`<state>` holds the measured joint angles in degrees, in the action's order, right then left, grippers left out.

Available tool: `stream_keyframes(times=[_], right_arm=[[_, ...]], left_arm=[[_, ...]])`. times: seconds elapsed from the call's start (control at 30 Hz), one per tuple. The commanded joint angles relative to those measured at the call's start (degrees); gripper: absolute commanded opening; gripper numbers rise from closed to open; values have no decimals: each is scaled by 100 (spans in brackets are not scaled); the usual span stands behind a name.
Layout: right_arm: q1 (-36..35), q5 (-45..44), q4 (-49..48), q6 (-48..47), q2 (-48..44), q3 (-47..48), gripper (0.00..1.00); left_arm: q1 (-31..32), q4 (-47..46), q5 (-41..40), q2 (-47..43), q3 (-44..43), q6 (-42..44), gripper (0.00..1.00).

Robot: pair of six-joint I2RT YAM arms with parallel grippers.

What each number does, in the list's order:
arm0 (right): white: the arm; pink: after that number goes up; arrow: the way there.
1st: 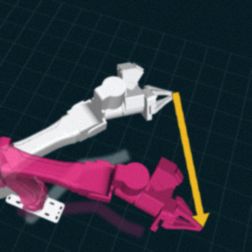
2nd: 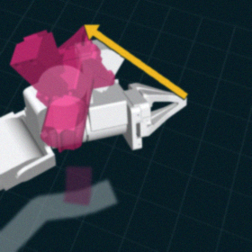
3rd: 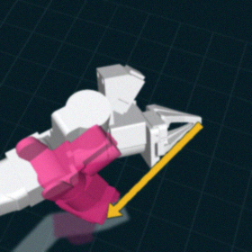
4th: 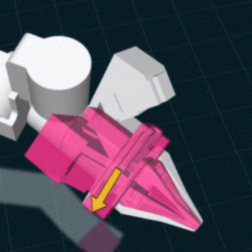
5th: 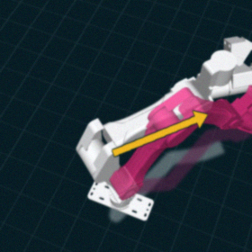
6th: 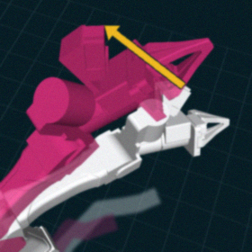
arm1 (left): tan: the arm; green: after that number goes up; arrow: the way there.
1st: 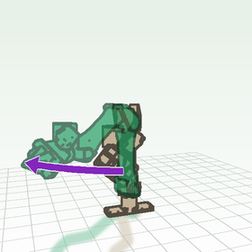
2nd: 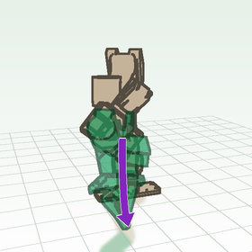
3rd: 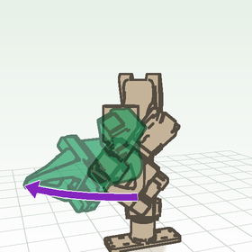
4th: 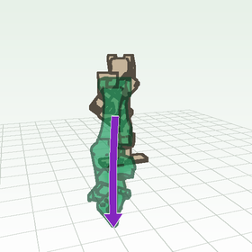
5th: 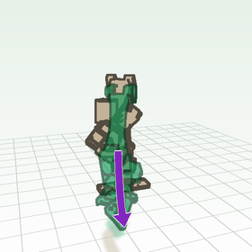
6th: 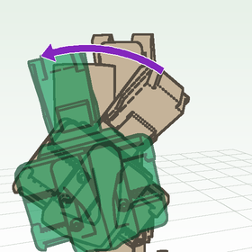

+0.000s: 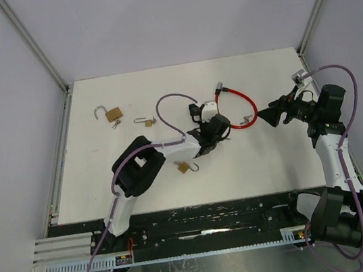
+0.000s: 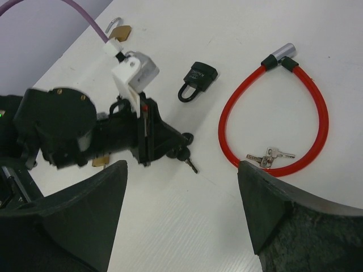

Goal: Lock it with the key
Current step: Move the key to the center of the board, then pick up the lock from the center of the board.

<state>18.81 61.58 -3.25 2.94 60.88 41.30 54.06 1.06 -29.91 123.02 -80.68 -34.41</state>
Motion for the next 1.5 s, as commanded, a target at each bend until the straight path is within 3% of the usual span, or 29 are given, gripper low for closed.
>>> stream_keyframes(times=[0.0, 0.2, 0.23, 0.3, 0.43, 0.53, 0.67, 0.77, 0.9, 0.97, 1.1, 1.17, 1.37, 1.47], right_arm=[[-3, 143, -167, 31, -15, 186, 84], [1, 169, -184, 36, 16, 177, 84], [-3, 175, -177, 32, 24, 172, 84], [5, 171, -168, 25, 20, 178, 84], [0, 174, -161, -19, -5, 177, 84], [2, 191, -138, -65, -36, 176, 84], [-1, 227, -105, -168, -119, 181, 84], [-10, 337, -15, -273, -216, 222, 84], [-245, 347, 594, -714, -296, 473, 84], [-761, -56, 1342, -1407, -301, 805, 84], [-2024, -1334, 2686, -2352, -96, 1634, 84], [-2338, -1513, 3034, -2503, 85, 1938, 84], [-2373, -1880, 2760, -2728, 84, 1334, 91], [-2365, -2071, 2785, -2893, -19, 1199, 95]], left_arm=[[-574, 219, -99, -270, -242, -512, 14], [-1125, 374, -33, -223, -539, -766, 19], [-1160, 355, -48, -267, -544, -757, 25], [-1169, 297, -203, -429, -476, -707, 47], [-1168, -414, -132, -1292, 311, -553, 67], [-1167, -1459, 642, -2024, 1326, -372, 75], [-1172, -2947, 2256, -2830, 2646, -398, 76], [-1090, -3136, 2661, -3120, 3031, -788, 76], [-626, -2335, 1946, -3368, 2952, -840, 78], [-396, -1782, 1393, -3432, 2881, -1183, 79], [46, 377, -312, -3371, 2390, -2268, 79], [229, 1053, -649, -3328, 2191, -2537, 78], [595, 1837, -1206, -3323, 1962, -3126, 78], [596, 1988, -1346, -3104, 1698, -3182, 87]])
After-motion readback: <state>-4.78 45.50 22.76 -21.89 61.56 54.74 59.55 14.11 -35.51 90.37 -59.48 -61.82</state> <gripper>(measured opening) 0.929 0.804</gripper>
